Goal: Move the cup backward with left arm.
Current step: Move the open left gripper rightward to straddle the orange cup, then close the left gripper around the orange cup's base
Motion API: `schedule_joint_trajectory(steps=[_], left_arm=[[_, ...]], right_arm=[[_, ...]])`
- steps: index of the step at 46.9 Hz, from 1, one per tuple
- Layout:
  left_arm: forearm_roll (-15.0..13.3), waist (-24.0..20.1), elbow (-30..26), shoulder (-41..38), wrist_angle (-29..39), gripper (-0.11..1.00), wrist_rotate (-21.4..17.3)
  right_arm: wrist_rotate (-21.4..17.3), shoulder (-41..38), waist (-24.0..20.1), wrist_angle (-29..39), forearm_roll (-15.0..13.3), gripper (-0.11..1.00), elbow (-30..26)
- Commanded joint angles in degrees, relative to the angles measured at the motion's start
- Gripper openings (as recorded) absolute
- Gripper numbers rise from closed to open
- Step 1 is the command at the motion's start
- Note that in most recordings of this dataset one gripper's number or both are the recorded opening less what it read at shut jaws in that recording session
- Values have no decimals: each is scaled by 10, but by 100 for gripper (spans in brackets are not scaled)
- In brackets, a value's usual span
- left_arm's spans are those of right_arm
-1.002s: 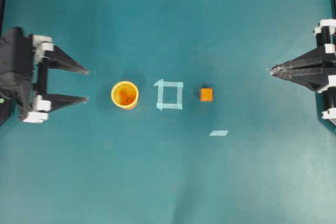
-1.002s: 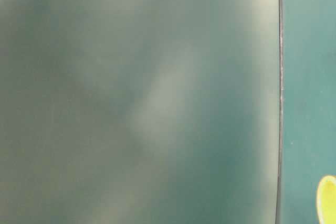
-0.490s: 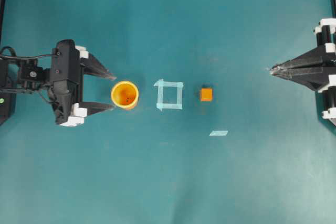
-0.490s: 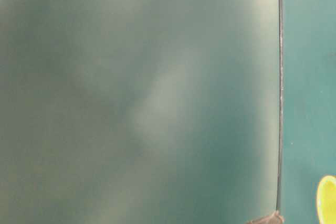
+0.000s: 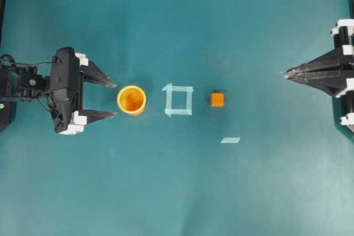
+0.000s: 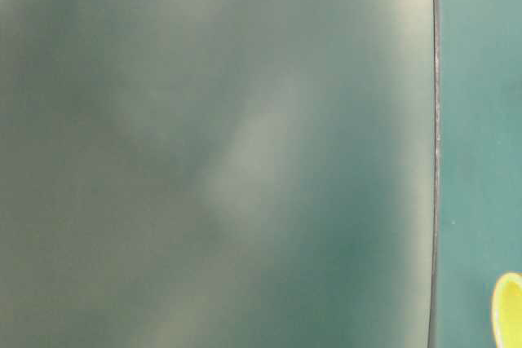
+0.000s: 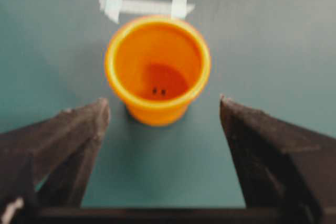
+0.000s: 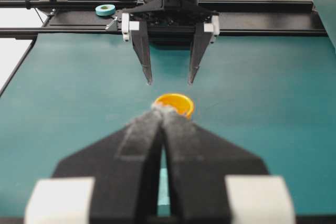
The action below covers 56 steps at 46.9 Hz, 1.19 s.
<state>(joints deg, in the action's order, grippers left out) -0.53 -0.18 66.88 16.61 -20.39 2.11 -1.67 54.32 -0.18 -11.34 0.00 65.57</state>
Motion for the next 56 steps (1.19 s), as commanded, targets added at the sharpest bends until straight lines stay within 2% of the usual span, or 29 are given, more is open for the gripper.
schedule_joint_trajectory(steps=[1,14,31,45,56], left_arm=[[-2,-7,0,-1,-5,83,1],[-2,-9,-6,-44,-18,83,2],[-2,-9,-40,-113,-82,83,2],[-2,12,-67,-171,-115,83,6],[-2,12,-83,-190,-128,83,4]], right_arm=[[-6,-1,0,-2,2,0,-19],[-11,-1,0,-1,2,0,-20],[-11,-3,0,-1,3,0,-22],[-11,-4,0,-1,2,0,-23],[-12,-4,-1,0,2,0,-24]])
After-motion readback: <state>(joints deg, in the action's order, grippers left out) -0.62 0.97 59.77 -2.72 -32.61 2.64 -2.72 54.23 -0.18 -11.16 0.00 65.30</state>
